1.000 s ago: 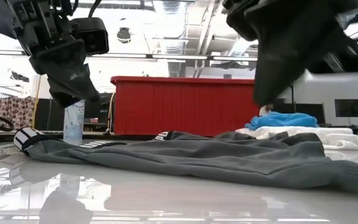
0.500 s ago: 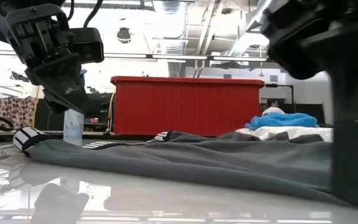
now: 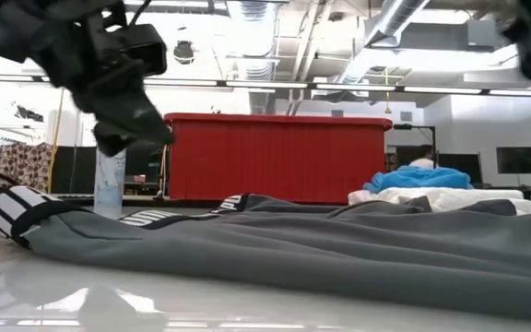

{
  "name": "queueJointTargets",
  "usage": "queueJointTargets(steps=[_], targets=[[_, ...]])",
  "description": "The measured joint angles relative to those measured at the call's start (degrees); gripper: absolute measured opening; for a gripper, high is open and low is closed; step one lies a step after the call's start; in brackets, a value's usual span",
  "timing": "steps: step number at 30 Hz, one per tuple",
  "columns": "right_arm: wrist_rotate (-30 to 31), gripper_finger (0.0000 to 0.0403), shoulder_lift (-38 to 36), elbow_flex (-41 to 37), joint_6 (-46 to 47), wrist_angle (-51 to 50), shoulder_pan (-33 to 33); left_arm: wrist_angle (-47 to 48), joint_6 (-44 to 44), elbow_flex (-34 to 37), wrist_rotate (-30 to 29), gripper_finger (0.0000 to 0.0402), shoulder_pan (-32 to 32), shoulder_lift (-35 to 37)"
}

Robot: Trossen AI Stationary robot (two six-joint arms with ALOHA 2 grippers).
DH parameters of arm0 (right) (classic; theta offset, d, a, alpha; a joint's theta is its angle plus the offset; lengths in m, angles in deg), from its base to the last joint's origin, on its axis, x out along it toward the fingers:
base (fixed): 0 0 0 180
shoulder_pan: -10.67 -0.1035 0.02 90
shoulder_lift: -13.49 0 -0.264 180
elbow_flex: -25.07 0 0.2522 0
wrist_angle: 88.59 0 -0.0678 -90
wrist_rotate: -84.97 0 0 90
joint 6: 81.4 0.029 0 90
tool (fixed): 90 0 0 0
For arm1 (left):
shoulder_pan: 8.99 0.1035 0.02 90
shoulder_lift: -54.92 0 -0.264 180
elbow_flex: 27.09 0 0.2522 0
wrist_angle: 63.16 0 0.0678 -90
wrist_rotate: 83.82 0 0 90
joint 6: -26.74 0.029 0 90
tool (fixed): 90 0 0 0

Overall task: Fold laundry
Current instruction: Fold the gray boxers

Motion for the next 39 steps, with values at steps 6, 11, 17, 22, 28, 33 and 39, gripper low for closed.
queueJointTargets(steps=[6,11,17,22,28,33,39], targets=[[0.87,0.0039,-2.83,-0.17,-0.3,-0.44,-1.13,-8.84,4.02,0.0,0.23,0.0011,8.55,0.0],[0.8,0.0042,-3.48,-0.15,2.26,-0.01,-3.12,-10.11,13.53,-2.79,9.68,0.0051,17.85,0.0],[1.02,0.0054,-3.87,-0.1,2.99,3.93,-3.93,7.24,31.23,-10.41,21.34,0.0107,28.33,-0.02],[3.99,0.0075,-3.87,-0.1,0.41,7.75,-3.02,18.71,44.83,-16.85,25.92,0.0148,33.82,-0.2],[4.34,0.0106,-3.87,-0.06,-1.81,10.84,-2.13,21.51,51.65,-21.14,31.99,0.0164,39.04,-8.48],[4.5,0.0122,-3.87,0.01,-1.07,13.33,-2.15,26.32,55.88,-27.27,33.7,0.0165,40.83,-18.85],[4.8,0.0127,-3.87,0.01,-0.24,15.54,-2.06,33.92,63.83,-35.23,33.3,0.0165,40.81,-27.98]])
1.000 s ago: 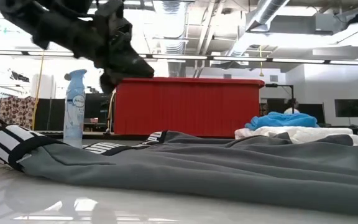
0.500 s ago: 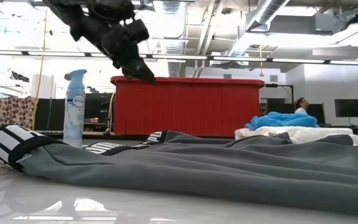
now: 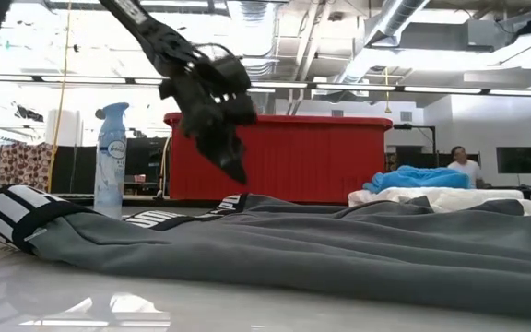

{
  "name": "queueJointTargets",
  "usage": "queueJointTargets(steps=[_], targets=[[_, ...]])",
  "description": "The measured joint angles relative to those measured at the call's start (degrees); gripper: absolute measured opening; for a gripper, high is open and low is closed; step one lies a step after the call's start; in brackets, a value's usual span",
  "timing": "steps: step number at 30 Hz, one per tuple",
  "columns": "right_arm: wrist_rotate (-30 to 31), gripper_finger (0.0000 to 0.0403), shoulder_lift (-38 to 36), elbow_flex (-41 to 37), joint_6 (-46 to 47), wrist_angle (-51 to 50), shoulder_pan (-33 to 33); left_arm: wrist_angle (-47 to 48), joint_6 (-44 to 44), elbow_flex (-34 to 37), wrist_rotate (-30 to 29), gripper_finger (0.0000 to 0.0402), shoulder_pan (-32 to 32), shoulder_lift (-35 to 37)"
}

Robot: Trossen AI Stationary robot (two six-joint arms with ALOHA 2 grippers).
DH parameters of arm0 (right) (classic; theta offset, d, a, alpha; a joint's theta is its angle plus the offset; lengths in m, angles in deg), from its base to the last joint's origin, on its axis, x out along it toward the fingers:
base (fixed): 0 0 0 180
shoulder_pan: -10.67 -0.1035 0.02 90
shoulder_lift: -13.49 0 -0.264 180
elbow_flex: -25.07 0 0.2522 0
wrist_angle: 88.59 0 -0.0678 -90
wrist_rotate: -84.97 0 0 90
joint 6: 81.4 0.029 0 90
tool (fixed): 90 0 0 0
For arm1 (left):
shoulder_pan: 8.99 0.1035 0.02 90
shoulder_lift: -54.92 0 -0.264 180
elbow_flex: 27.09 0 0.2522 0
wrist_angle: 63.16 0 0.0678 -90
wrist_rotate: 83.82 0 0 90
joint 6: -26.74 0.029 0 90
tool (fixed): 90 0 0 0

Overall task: Fold laundry
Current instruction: Fold the gray boxers

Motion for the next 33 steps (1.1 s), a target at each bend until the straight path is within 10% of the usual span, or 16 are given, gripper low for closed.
queueJointTargets(steps=[19,33], targets=[[5.41,0.0128,-4.27,8.15,-12.26,-24.18,7.55,5.94,7.99,-3.02,1.33,0.016,-1.26,-6.39],[9.87,0.0129,-12.33,8.11,-3.1,-75.25,20.42,9.9,3.1,-3.06,-0.81,0.0006,-0.48,-7.56]])
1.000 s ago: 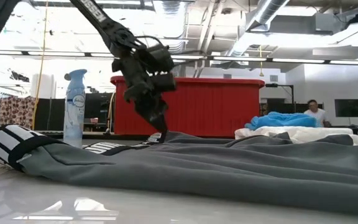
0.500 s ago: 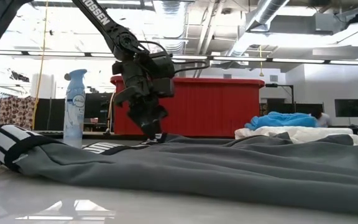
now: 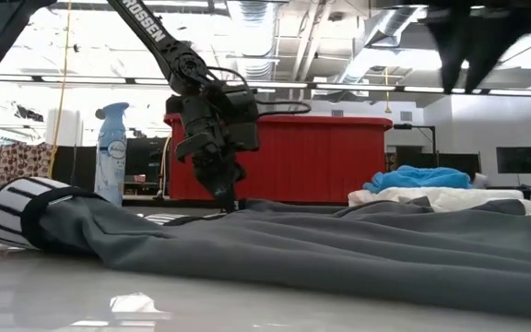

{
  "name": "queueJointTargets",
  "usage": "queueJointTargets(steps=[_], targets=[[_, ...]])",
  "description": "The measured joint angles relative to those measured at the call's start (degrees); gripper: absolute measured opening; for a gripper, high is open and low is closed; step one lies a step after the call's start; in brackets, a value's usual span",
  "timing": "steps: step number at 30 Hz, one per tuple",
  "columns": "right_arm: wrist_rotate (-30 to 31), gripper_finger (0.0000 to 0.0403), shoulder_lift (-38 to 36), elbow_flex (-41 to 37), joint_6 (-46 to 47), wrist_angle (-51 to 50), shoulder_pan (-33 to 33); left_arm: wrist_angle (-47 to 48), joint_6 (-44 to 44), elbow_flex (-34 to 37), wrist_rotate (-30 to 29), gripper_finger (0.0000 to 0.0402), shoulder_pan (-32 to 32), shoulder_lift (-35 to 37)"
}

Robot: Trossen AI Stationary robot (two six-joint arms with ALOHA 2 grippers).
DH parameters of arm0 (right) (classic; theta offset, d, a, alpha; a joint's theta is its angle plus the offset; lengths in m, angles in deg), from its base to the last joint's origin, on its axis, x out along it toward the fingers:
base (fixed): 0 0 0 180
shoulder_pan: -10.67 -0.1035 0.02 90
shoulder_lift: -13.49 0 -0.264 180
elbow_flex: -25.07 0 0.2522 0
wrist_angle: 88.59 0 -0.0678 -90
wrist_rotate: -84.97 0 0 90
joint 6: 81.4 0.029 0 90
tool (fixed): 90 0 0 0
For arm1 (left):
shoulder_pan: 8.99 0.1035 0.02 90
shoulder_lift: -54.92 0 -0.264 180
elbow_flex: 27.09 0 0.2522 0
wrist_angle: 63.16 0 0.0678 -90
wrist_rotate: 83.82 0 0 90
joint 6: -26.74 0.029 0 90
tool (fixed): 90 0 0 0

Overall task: Fold laundry
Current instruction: Fold the gray boxers

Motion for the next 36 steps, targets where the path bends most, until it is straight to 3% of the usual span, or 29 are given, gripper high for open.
queueJointTargets(steps=[5,16,22,26,31,36], targets=[[1.64,0.0135,-5.12,-2.5,-11.52,4.94,8.17,4.31,1.41,-0.09,0.06,0.0002,0.58,0.16],[0.0,0.0145,-6.01,-2.66,-40.4,14.67,26.72,11.64,0.41,1.23,0.57,0.0001,2.74,0.25],[-1.17,0.0139,-6.03,-3.81,-47.71,17.89,35.7,13.02,0.31,2.91,1.17,0.0,4.43,0.35],[-6.97,0.0133,-5.96,-8.68,-52.76,26.84,40.52,14.57,0.25,3.12,0.68,0.0,5.51,0.92],[-11.09,0.0132,-4.49,-14.17,-52.98,35.16,43.62,15.79,0.43,3.3,-1.11,0.0,7.28,2.39],[-12.59,0.0132,-0.47,-14.75,-54.71,38.81,45.41,15.53,0.4,3.34,-1.57,0.0,8.49,3.31]])
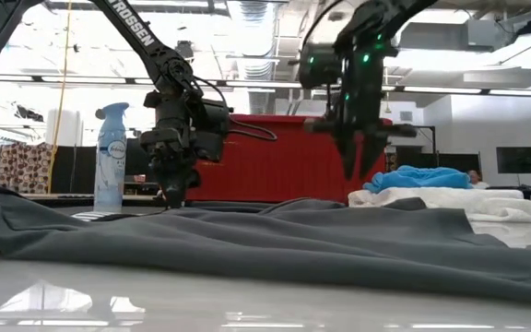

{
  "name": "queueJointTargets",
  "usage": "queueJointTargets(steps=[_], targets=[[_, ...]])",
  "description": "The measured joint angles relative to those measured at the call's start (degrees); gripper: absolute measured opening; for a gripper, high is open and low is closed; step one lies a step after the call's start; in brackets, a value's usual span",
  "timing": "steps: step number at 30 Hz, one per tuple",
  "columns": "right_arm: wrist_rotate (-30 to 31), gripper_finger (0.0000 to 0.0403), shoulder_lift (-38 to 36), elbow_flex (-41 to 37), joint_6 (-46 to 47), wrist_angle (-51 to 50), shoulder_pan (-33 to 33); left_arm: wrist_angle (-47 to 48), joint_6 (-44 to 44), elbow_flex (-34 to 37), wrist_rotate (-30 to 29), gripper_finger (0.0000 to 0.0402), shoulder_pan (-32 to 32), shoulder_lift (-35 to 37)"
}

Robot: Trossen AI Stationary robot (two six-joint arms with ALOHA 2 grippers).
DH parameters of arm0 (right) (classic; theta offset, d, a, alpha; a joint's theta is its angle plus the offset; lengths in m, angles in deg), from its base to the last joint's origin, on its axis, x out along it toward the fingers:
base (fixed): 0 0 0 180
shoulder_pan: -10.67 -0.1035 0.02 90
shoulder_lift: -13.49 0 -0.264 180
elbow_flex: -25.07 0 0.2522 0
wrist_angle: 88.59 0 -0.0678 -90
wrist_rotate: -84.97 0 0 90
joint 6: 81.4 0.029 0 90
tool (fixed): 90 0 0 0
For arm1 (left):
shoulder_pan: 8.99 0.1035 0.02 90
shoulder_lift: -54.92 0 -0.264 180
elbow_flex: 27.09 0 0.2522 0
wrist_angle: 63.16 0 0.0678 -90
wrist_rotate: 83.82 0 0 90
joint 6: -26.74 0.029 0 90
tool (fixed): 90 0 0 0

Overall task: Fold laundry
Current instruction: Fold the gray boxers

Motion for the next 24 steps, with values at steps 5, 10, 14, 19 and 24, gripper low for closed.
queueJointTargets(steps=[5,10,14,19,24], targets=[[-1.36,0.0128,5.84,0.0,-0.55,0.18,0.76,-0.52,-0.07,-0.02,0.17,0.0,0.3,0.02],[-1.43,0.0115,9.13,0.04,0.59,-2.92,2.11,-0.56,0.0,-0.04,0.3,0.0,0.32,0.02],[-0.55,0.0108,9.37,0.21,0.53,-6.3,4.38,-0.7,0.24,-0.04,0.31,0.0,0.32,0.04],[0.36,0.0107,9.45,0.02,-4.48,-9.09,7.85,-1.09,0.87,-0.07,0.36,0.0,0.32,0.04],[1.43,0.0107,9.43,0.69,-11.17,-8.29,10.23,-1.25,0.9,-0.09,0.49,0.0,0.32,0.07]])
